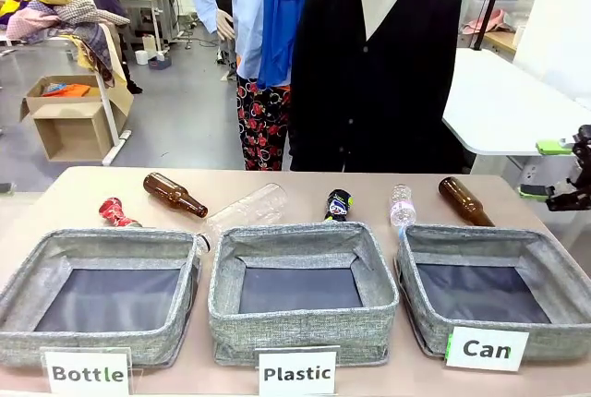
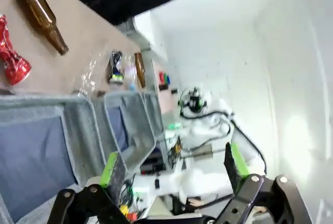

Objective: Sort the can waste into the basket.
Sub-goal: Pick up the can waste from the table and place it in the right Fabric basket.

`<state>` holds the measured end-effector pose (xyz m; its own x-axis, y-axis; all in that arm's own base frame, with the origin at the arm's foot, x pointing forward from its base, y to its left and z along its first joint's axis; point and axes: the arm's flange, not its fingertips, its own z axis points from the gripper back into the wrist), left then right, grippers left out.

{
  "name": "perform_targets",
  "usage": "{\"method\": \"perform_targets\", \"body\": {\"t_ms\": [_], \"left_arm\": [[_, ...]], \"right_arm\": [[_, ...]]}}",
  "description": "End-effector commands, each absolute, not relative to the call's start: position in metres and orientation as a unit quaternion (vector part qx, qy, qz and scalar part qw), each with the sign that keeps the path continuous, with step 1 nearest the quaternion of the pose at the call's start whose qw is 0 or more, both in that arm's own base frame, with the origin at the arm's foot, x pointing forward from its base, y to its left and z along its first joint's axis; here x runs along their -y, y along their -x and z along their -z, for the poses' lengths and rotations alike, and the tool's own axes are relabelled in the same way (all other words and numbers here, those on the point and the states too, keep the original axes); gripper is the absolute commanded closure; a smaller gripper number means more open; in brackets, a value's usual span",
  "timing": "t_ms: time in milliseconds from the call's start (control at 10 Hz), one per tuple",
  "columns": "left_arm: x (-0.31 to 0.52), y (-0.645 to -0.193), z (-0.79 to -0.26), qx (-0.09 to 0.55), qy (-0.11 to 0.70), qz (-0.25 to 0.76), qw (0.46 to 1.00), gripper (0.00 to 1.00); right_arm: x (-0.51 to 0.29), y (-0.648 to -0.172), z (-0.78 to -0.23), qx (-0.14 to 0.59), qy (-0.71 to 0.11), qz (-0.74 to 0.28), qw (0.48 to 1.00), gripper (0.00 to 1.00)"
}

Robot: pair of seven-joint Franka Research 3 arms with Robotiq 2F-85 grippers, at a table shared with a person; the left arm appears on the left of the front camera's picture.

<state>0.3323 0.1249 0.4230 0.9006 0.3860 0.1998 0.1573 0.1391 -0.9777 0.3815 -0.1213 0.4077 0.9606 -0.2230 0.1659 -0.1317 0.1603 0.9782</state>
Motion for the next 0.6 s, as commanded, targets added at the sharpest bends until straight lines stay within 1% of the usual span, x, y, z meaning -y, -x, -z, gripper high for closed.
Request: {"method": "perform_targets", "body": {"t_ms": [0,100,200,500], "left_arm": [[-0.048,-0.287,-0.426,0.258,0.639,-0.108,0.716,0.0],[-0.03,-0.298,-0.43,0.268,0.596,-0.142,0.743,0.0],[-0.12,-0.343,-0.429,0.227,0.651,-0.099,0.717,0.0],[-0.12,-0.343,-0.429,0.227,0.651,-0.099,0.717,0.0]], "right_arm": [[0.126,-0.379,-0.403,0.175,-0.655,0.076,0.731,0.0],[0.128,-0.38,-0.398,0.184,-0.644,0.103,0.735,0.0],[0.132,-0.379,-0.403,0.15,-0.65,0.054,0.743,0.0],[0.132,-0.379,-0.403,0.15,-0.65,0.054,0.743,0.0]]}}
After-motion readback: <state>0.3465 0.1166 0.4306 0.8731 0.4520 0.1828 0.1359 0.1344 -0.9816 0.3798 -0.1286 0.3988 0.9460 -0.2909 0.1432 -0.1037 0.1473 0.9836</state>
